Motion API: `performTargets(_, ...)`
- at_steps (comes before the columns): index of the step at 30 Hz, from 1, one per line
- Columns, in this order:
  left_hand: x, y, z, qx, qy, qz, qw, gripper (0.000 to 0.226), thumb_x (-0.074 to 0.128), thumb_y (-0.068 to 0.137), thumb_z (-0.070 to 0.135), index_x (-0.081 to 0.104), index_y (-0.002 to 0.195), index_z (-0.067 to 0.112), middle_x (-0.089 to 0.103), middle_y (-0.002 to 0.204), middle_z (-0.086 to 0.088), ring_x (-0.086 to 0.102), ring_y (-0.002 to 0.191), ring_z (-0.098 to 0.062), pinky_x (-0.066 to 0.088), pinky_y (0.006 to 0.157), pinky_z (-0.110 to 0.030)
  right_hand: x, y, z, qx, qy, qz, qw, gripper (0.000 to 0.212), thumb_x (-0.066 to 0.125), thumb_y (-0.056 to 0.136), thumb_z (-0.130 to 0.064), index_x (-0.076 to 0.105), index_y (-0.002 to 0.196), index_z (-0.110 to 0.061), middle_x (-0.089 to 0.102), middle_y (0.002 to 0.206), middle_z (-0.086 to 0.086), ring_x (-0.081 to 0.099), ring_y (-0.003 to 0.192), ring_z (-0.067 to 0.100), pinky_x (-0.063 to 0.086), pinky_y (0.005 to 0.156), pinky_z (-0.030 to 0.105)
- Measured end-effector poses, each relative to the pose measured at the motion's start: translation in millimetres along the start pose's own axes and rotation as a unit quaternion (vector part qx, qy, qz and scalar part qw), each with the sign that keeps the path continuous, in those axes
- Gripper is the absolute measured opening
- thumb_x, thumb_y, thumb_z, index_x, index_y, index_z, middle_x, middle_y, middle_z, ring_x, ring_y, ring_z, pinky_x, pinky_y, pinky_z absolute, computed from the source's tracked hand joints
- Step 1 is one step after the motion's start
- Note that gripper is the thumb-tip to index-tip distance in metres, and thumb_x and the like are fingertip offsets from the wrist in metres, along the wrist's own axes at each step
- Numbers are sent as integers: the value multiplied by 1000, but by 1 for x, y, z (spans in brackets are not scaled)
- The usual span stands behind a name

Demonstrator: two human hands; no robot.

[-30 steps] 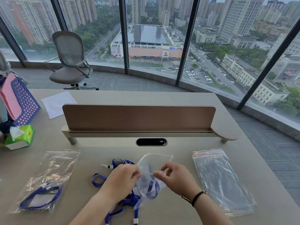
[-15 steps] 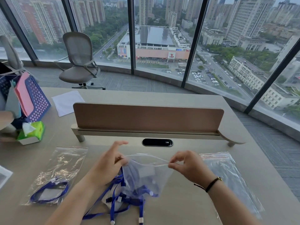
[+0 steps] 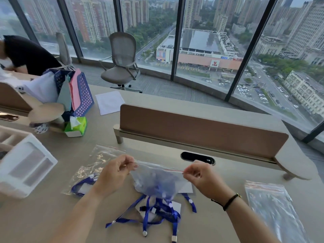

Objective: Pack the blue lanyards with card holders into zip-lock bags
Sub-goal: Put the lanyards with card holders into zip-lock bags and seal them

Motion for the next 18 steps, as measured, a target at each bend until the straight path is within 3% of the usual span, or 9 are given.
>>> performTargets(4, -49, -12, -25, -31, -50, 67, 996, 7, 59, 97, 15, 65, 100, 14, 78, 92, 2, 74, 89, -13, 62, 73, -37, 31, 22, -30, -2, 28, -22, 999, 9, 71, 89, -24, 71, 83, -18, 68, 76, -4, 64, 69, 8, 55, 66, 23)
performTargets(6, -76, -20, -38, -48, -73, 108, 990, 7, 59, 97, 12, 65, 101, 10, 77, 89, -4, 75, 82, -16, 63, 68, -42, 55, 33, -46, 7, 85, -45, 995, 11, 69, 91, -21, 70, 83, -13, 68, 65, -3, 62, 57, 5, 53, 57, 24)
performTargets(8, -100, -27, -52, -62, -111, 145, 981, 7, 59, 96, 9, 65, 99, 8, 75, 85, -14, 75, 81, -24, 64, 66, -47, 81, 43, -66, 9, 153, -67, 986, 11, 66, 93, -12, 68, 86, -5, 71, 68, 5, 65, 58, 10, 56, 60, 30)
performTargets(10, -123, -32, -66, -71, -138, 175, 972, 7, 58, 97, 8, 64, 97, 7, 72, 80, -16, 75, 76, -28, 64, 64, -41, 108, 53, -86, 8, 200, -88, 976, 11, 62, 95, -9, 66, 86, -5, 75, 80, 11, 68, 64, 19, 58, 63, 32)
performTargets(13, -158, -36, -86, -78, -116, 223, 965, 7, 57, 98, 8, 64, 96, 8, 69, 71, -12, 70, 63, -23, 60, 56, -28, 146, 68, -109, 12, 230, -118, 966, 12, 59, 97, -10, 64, 86, -8, 76, 86, 11, 70, 68, 22, 58, 70, 37)
performTargets(18, -213, -37, -119, -74, -41, 246, 966, 9, 59, 98, 13, 67, 95, 17, 73, 77, -3, 69, 61, -22, 58, 54, -30, 202, 90, -135, 15, 194, -175, 965, 10, 60, 97, -18, 65, 90, -12, 77, 89, 4, 73, 75, 24, 60, 75, 36)
Point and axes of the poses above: each hand's wrist, its own y-axis towards the middle knuckle, its own x-axis out of the palm, z = x × y, the point moved 7 cm from there along y, towards the middle knuckle
